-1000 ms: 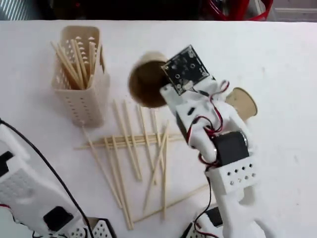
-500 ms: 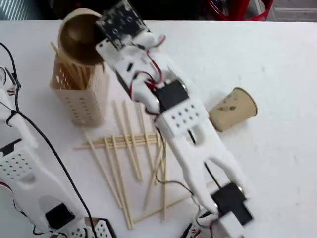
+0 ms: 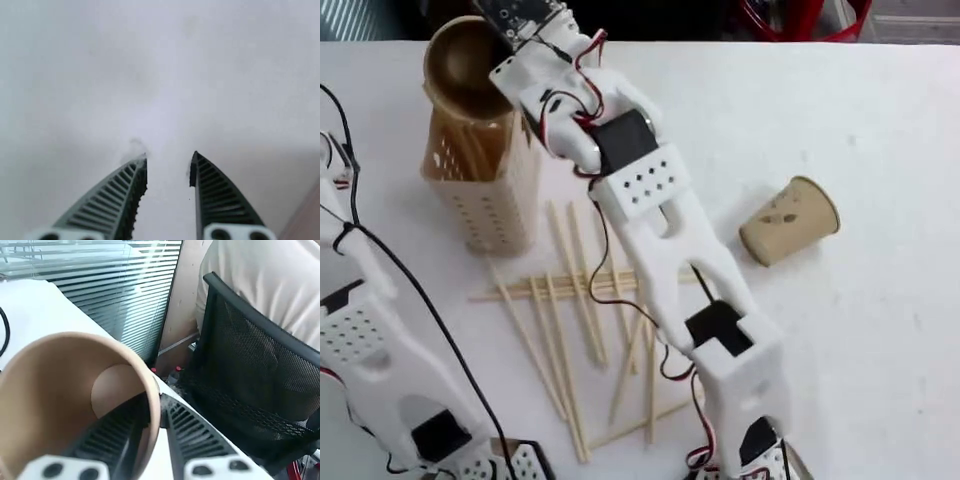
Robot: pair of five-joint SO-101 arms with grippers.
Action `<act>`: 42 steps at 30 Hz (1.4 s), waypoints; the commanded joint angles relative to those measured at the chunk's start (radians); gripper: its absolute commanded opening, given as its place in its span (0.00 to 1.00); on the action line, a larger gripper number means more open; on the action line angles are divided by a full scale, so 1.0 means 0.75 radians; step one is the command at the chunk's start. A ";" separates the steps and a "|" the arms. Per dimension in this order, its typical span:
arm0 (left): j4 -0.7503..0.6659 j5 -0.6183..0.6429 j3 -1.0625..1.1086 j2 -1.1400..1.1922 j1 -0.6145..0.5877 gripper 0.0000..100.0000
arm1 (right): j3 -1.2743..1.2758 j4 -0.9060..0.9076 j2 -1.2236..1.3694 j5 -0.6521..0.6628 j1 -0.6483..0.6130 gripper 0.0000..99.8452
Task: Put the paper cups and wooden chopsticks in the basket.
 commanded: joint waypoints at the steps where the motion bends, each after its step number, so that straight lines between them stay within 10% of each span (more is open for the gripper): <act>1: -0.016 0.016 -0.045 -0.015 0.024 0.15 | -0.168 0.071 0.015 0.000 -0.021 0.02; 42: -0.025 0.010 -0.057 0.017 0.021 0.15 | -0.229 -0.144 0.161 -0.008 -0.101 0.16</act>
